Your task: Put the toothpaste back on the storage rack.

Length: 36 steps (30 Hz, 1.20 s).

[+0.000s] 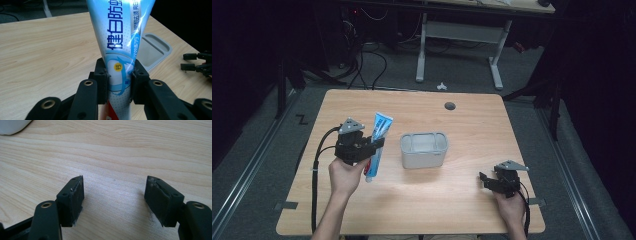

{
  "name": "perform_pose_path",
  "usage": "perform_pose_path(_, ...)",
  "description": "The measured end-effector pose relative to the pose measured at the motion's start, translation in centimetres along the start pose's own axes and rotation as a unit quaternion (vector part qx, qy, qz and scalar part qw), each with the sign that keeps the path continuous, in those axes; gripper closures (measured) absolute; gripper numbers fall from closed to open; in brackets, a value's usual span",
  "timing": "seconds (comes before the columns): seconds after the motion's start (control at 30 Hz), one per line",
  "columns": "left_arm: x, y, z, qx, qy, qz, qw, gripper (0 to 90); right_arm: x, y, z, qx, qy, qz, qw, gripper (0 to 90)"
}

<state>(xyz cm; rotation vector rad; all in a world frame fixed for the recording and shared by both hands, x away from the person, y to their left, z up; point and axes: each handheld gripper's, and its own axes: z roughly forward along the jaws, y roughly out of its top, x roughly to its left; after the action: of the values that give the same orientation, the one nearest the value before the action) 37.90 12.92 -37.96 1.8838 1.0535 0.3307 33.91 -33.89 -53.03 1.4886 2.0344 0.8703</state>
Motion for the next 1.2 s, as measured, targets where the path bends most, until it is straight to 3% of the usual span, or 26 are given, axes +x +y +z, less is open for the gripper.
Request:
perform_pose_path(0.87, -2.9, 3.0, 1.9, -0.029, -0.03, 0.02, 0.9989, 72.2, 0.0, 0.0, 0.0, -0.001, 0.001, 0.004, 1.0, 32.5)
perform_pose_path(1.2, -4.0, 4.3, 2.9, -0.032, -0.031, 0.035, 0.9984, 72.2, 0.0, 0.0, 0.0, 0.0, 0.0, 0.0, 1.0, 32.5)
